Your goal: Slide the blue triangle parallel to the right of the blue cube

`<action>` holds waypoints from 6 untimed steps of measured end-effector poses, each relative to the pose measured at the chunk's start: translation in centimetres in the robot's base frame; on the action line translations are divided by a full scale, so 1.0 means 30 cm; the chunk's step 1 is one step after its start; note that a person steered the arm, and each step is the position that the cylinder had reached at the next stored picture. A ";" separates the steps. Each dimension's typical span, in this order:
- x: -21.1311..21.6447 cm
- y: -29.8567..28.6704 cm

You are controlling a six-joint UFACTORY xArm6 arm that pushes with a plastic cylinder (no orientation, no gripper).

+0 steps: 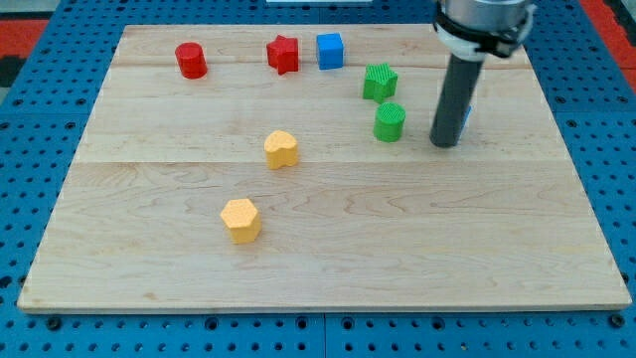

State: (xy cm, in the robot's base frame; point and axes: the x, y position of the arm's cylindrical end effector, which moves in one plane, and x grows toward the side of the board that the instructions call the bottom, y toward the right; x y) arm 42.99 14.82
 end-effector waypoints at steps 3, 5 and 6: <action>-0.259 0.062; -0.399 0.061; -0.406 0.061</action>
State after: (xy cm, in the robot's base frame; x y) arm 30.82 16.66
